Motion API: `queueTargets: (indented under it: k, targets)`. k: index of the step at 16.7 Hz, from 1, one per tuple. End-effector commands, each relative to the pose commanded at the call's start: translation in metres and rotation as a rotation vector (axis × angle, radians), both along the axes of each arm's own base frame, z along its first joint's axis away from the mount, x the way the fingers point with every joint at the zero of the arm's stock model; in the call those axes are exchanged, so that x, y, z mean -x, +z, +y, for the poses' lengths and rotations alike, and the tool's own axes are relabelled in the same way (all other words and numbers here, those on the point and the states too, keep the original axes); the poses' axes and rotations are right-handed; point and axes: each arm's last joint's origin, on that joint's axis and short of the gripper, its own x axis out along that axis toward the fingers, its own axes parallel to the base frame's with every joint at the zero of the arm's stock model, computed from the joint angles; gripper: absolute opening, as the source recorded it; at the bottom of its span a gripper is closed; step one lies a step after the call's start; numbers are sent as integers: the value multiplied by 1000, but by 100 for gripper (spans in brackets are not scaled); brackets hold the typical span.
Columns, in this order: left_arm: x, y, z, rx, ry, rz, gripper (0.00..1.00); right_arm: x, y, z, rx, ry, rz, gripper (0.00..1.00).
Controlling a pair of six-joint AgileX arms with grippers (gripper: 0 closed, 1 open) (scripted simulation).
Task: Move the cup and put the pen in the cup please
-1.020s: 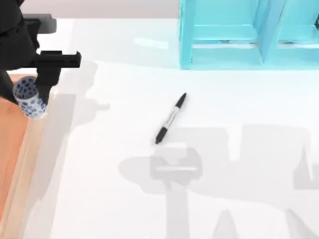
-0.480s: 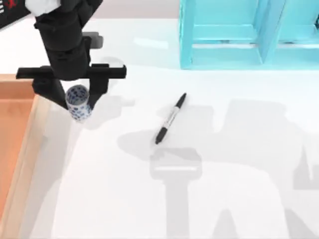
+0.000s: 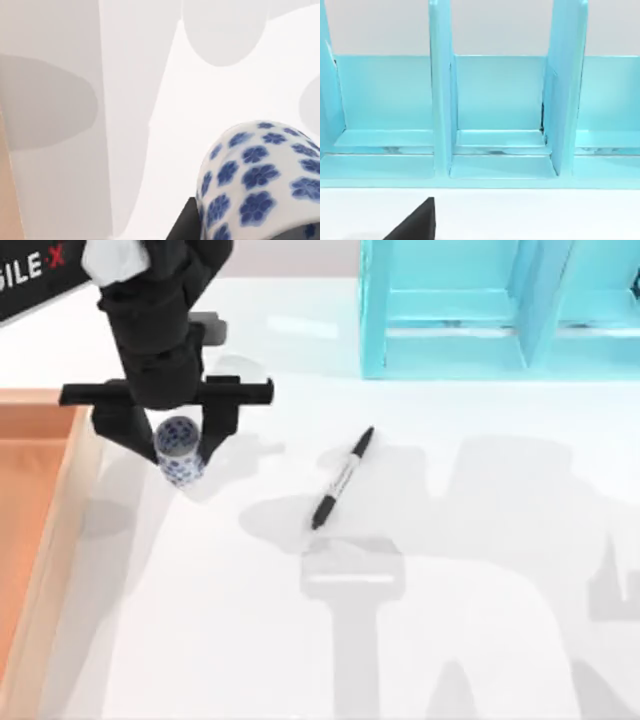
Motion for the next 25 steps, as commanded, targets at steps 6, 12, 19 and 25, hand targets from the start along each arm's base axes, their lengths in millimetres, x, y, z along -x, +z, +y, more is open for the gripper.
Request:
queueTargets:
  k: [6, 12, 19, 25]
  targets:
    - [0, -36, -2, 1, -3, 9, 0, 0, 0, 0, 0, 0, 0, 100]
    - [0, -41, -2, 2, -2, -2, 0, 0, 0, 0, 0, 0, 0, 100]
    - [0, -41, -2, 2, -2, -2, 53, 0, 0, 0, 0, 0, 0, 100]
    - [0, -41, -2, 2, -2, -2, 98, 0, 0, 0, 0, 0, 0, 100]
